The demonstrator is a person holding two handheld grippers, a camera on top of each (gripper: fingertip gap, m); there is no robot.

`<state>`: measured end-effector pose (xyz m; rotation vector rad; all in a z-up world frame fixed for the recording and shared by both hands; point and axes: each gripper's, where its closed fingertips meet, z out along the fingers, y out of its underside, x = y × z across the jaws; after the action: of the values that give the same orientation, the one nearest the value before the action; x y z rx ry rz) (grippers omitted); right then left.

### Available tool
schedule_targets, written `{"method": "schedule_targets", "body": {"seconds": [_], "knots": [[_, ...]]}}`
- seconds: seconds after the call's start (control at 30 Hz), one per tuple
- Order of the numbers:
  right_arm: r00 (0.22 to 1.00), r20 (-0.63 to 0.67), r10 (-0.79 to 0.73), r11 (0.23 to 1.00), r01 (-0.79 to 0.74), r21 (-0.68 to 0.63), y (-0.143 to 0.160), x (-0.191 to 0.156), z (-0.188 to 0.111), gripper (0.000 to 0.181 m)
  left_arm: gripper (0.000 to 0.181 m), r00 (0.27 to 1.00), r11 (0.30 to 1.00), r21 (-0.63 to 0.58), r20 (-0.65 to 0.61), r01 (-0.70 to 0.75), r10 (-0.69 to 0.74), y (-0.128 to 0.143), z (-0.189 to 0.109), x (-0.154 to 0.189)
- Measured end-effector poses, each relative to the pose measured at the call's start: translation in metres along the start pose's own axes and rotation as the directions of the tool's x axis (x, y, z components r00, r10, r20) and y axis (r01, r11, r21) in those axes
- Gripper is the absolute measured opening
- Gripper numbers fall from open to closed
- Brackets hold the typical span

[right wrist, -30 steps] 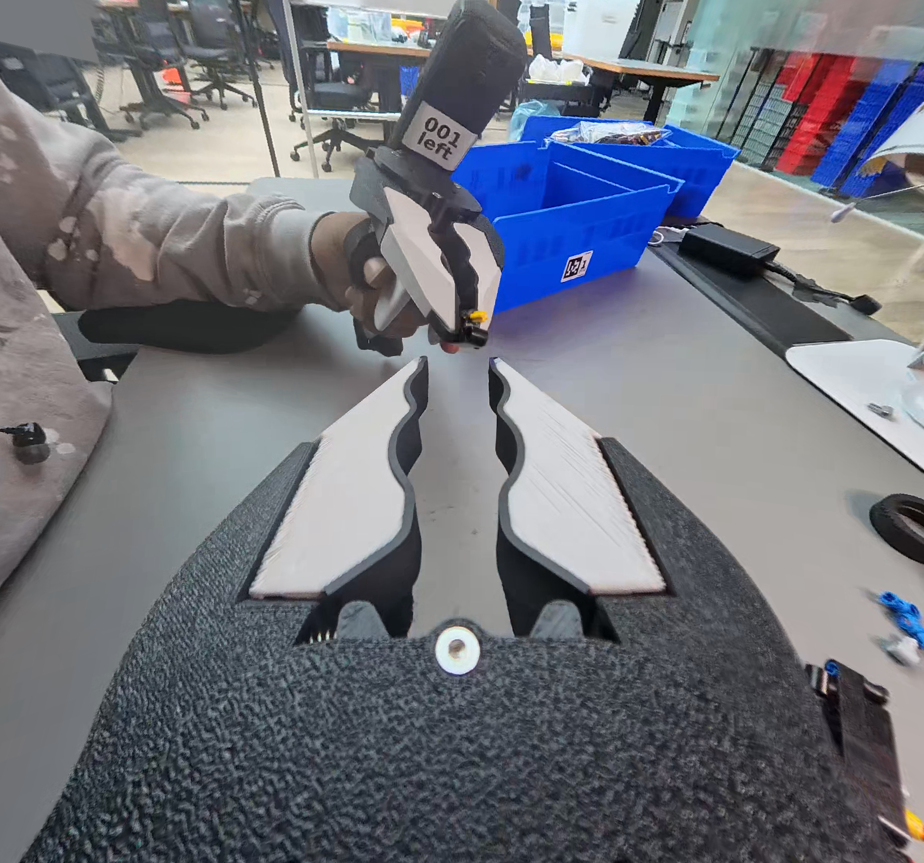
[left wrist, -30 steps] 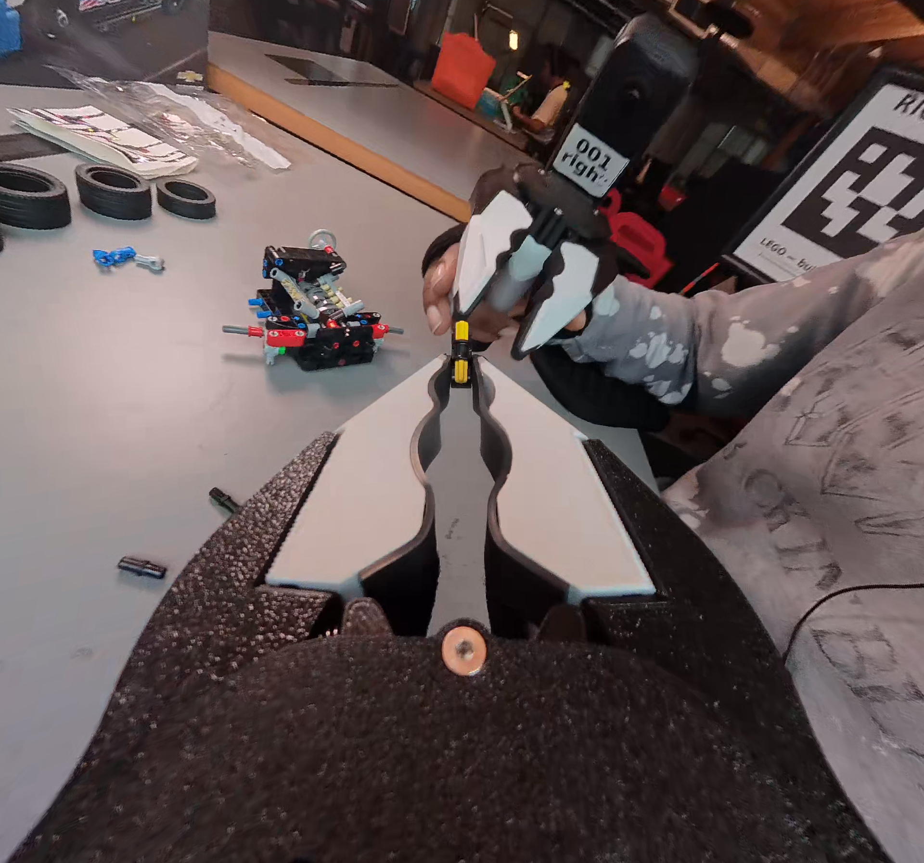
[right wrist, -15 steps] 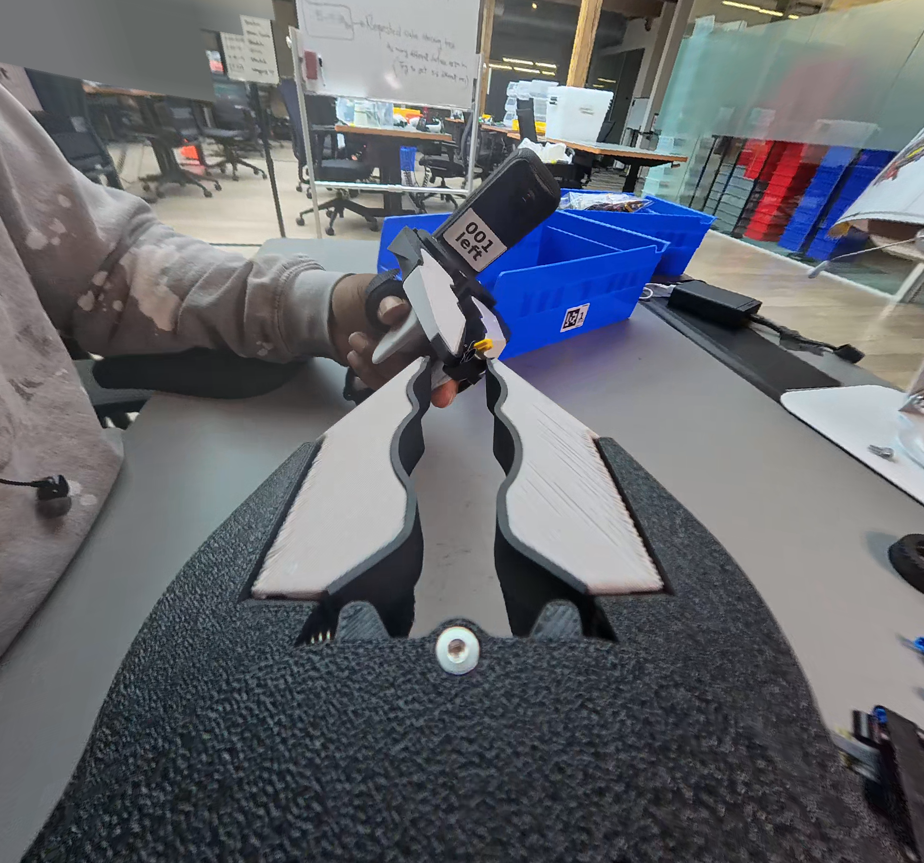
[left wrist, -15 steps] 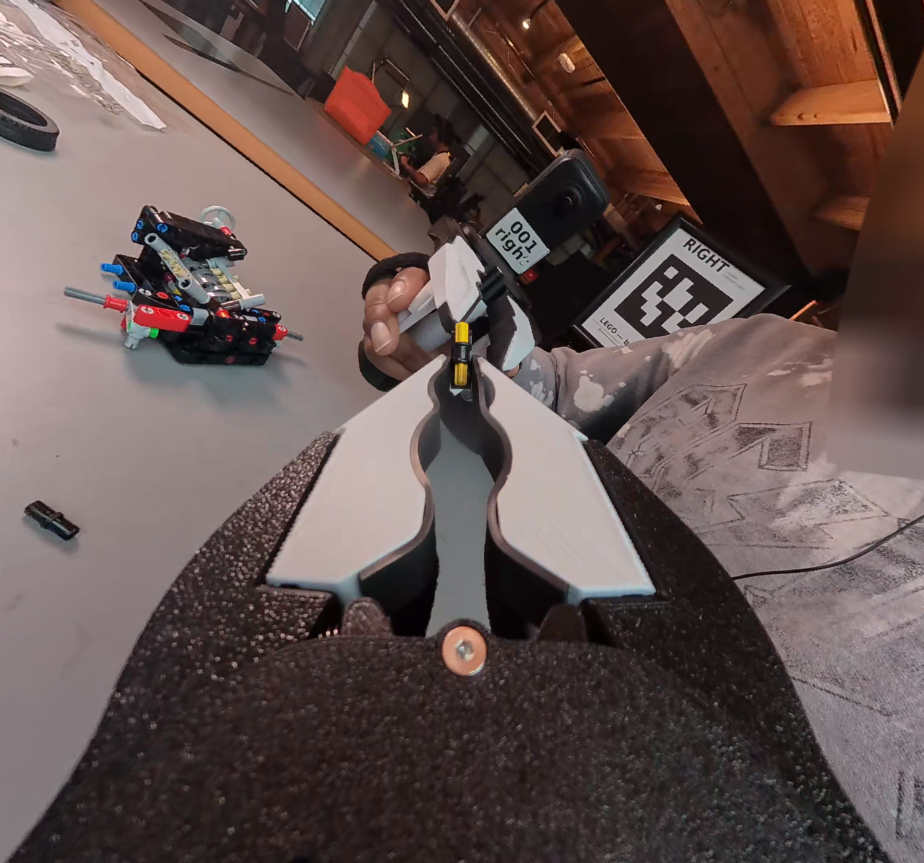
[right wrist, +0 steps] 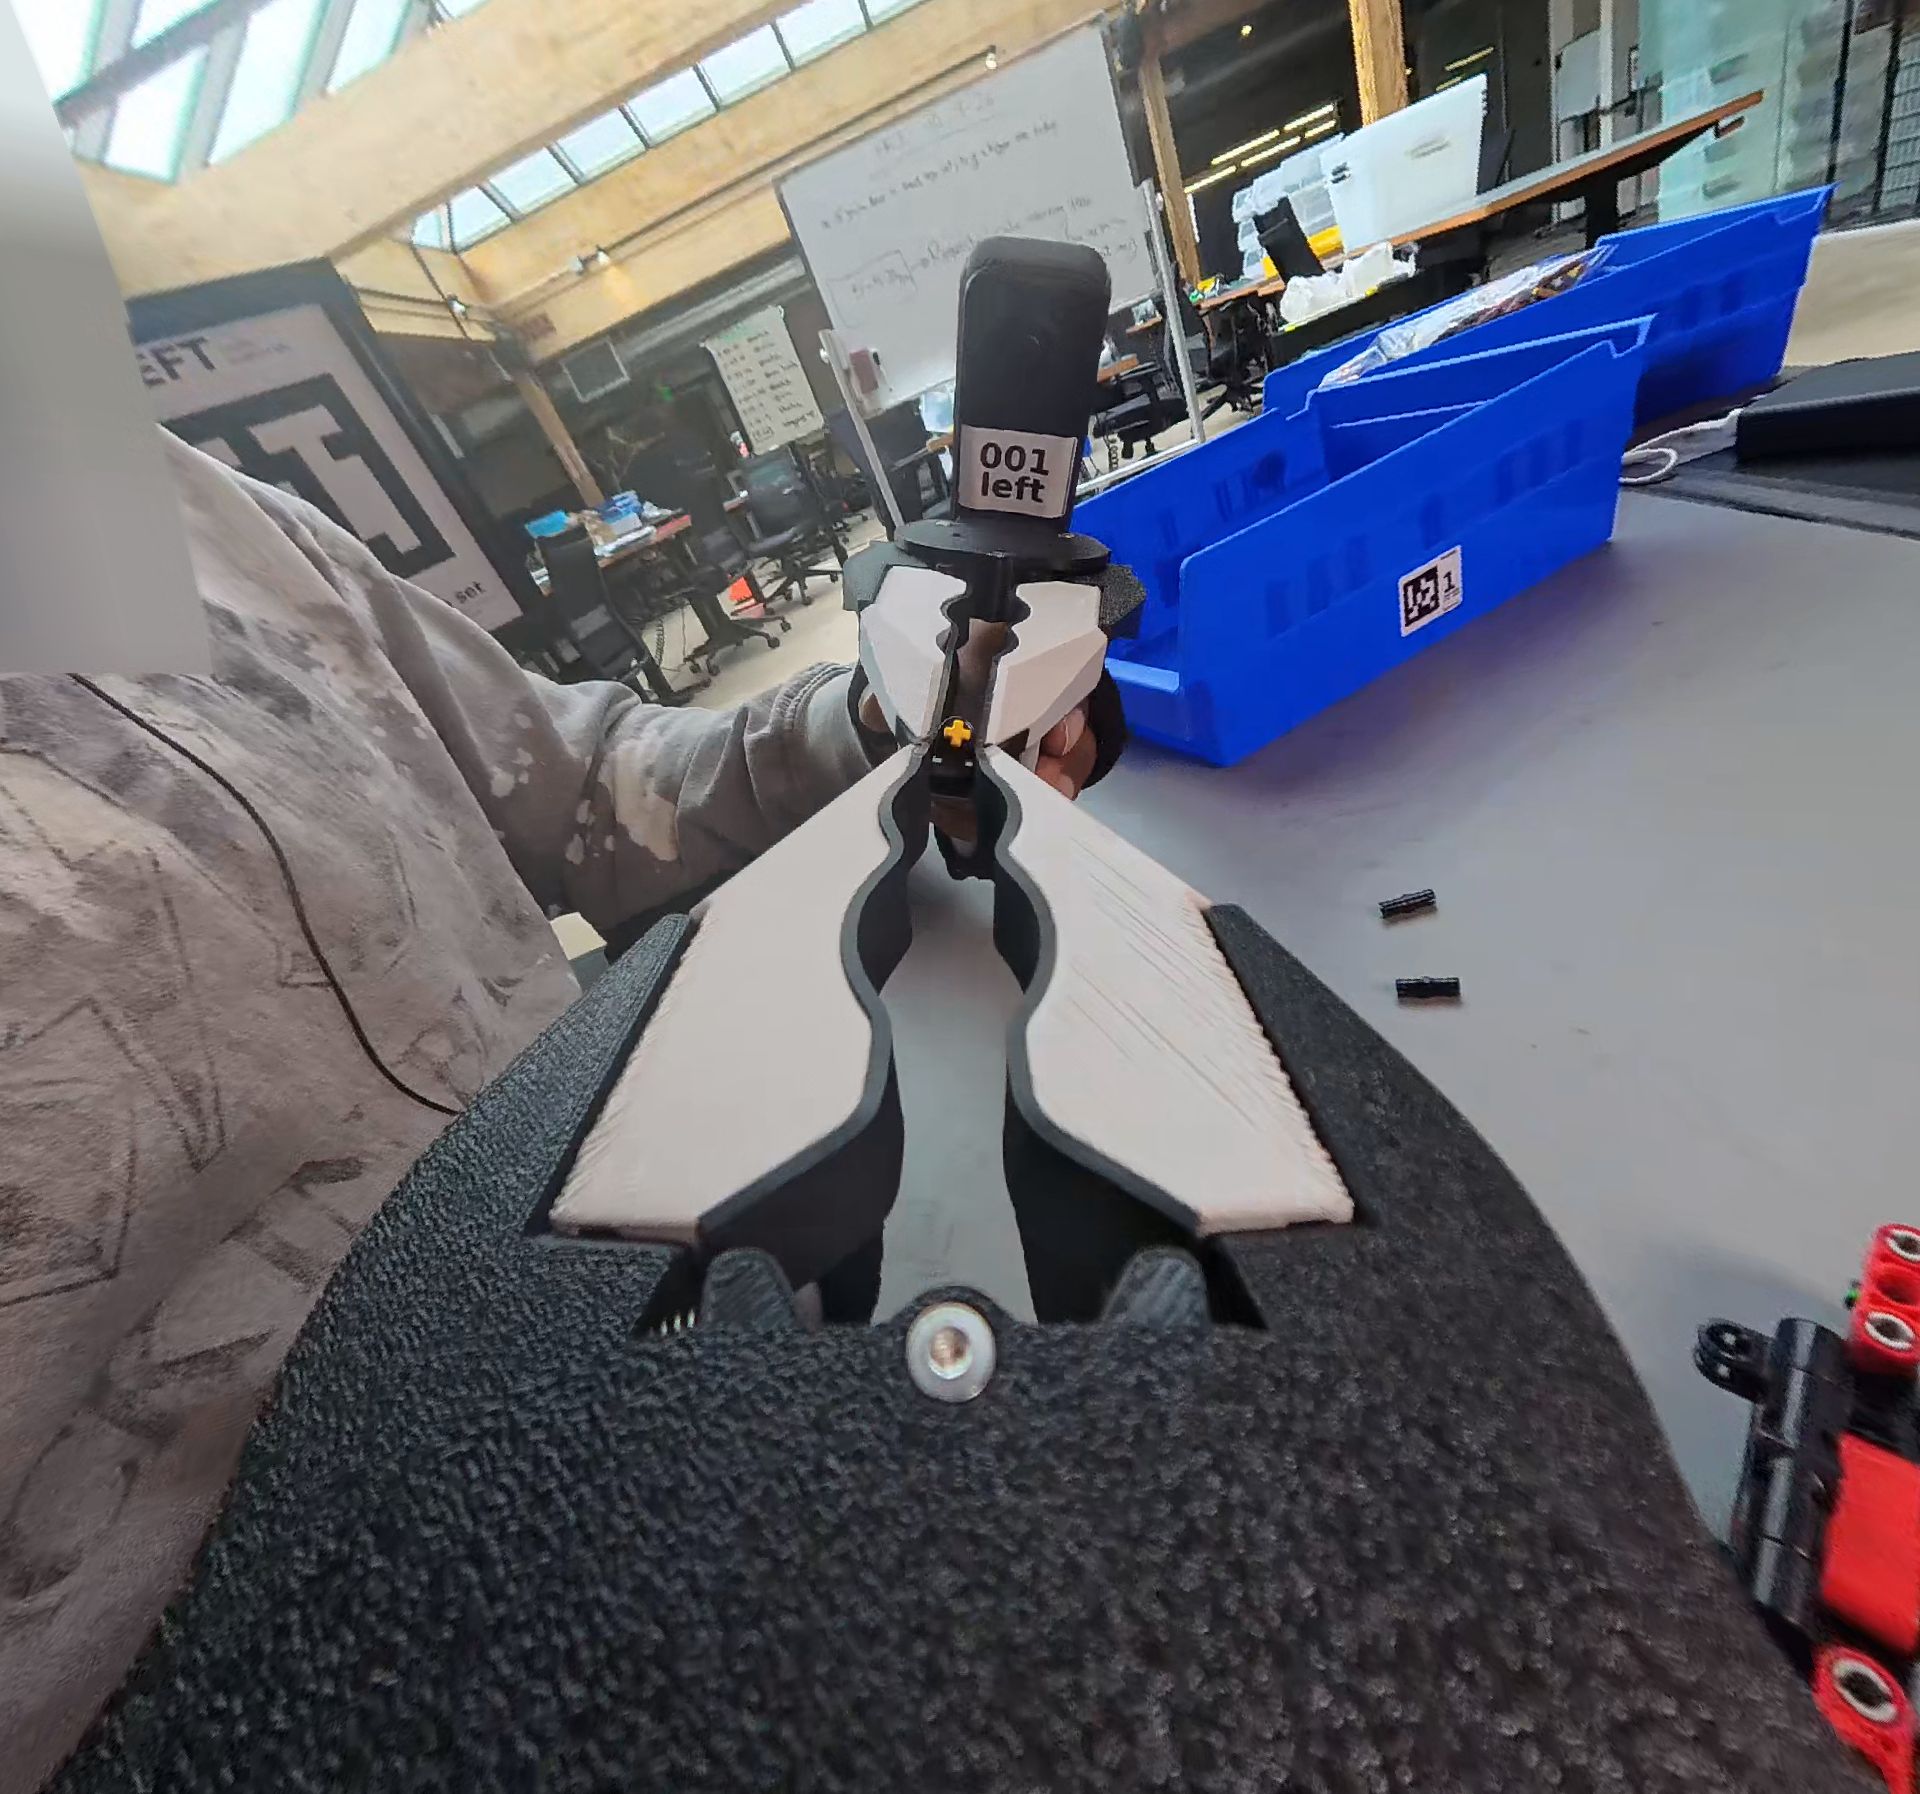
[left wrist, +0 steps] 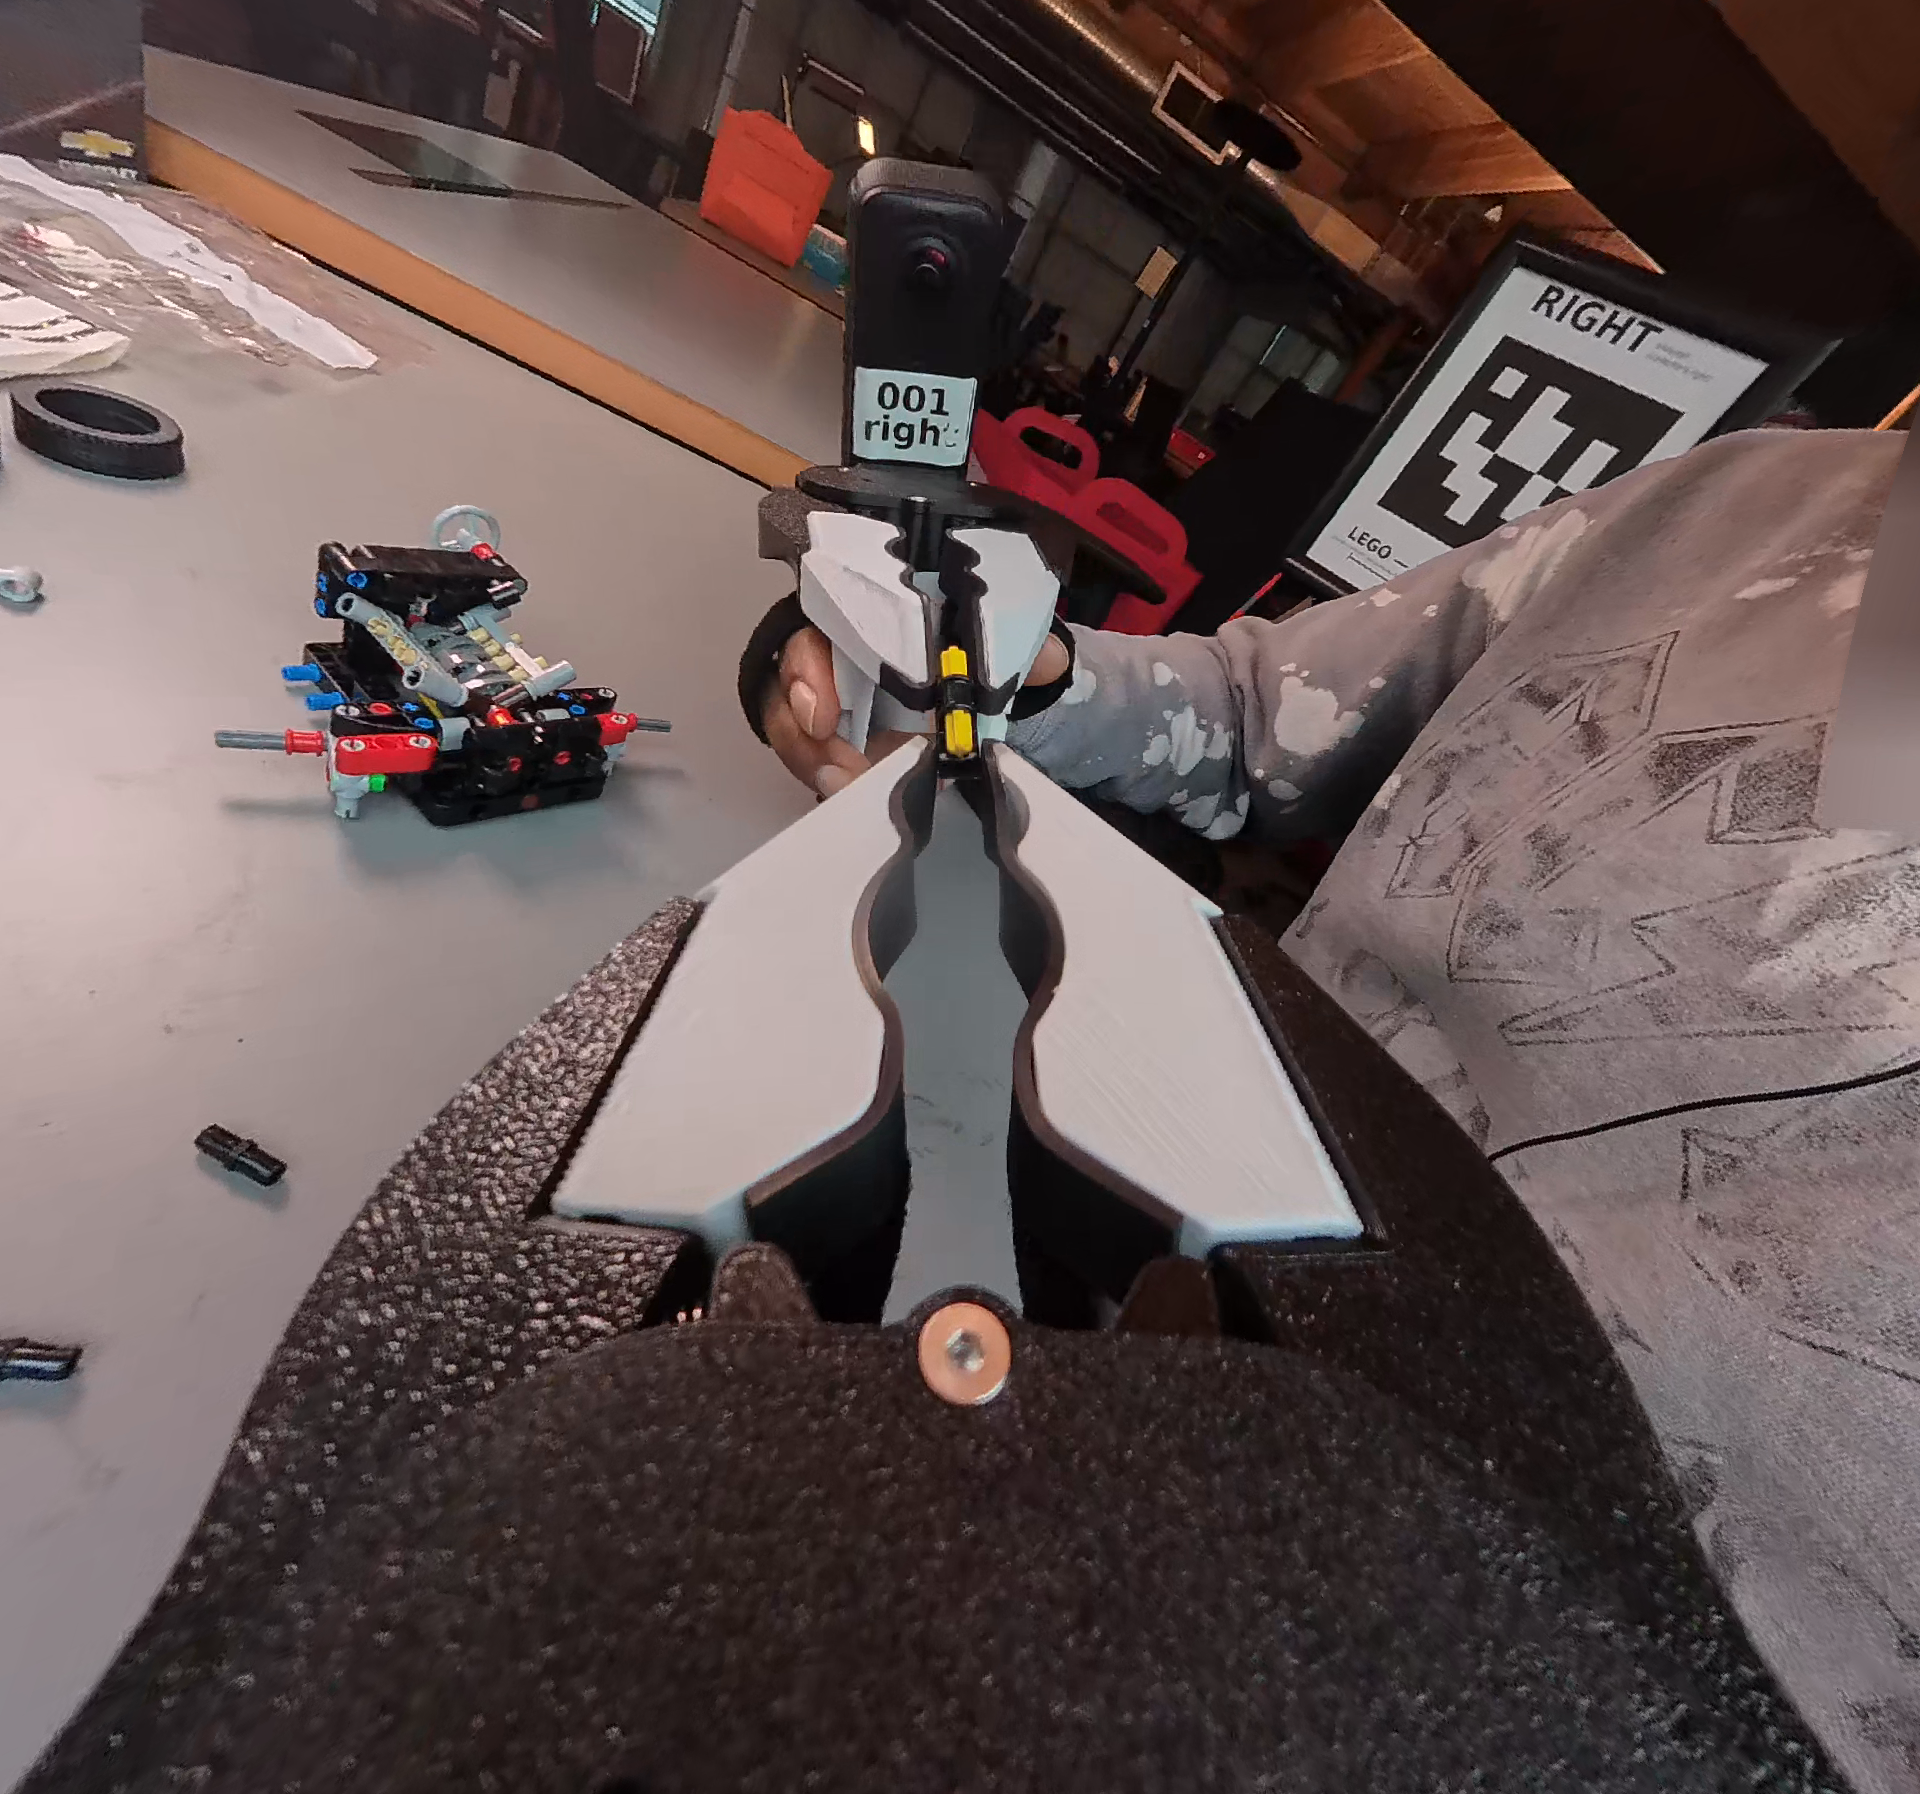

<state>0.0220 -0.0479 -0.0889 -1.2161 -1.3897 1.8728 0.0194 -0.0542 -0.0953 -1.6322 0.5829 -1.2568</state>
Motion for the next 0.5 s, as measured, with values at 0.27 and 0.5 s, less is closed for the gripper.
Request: {"method": "schedule_targets", "body": {"seconds": [0.27, 0.5], "knots": [[0.999, -0.030, -0.043, 0.999, 0.042, -0.023, 0.0043, 0.0028, 0.0029, 0.007, 0.004, 1.000, 1.000, -0.026, 0.031, -0.003, 0.004, 0.0018, -0.0016, -0.0031], [0.993, -0.059, -0.099, 0.994, 0.096, -0.051, 0.0071, 0.0037, 0.0036, 0.008, 0.004, 0.999, 0.999, -0.035, 0.048, -0.010, 0.012, 0.0028, -0.0005, -0.0040]]}}
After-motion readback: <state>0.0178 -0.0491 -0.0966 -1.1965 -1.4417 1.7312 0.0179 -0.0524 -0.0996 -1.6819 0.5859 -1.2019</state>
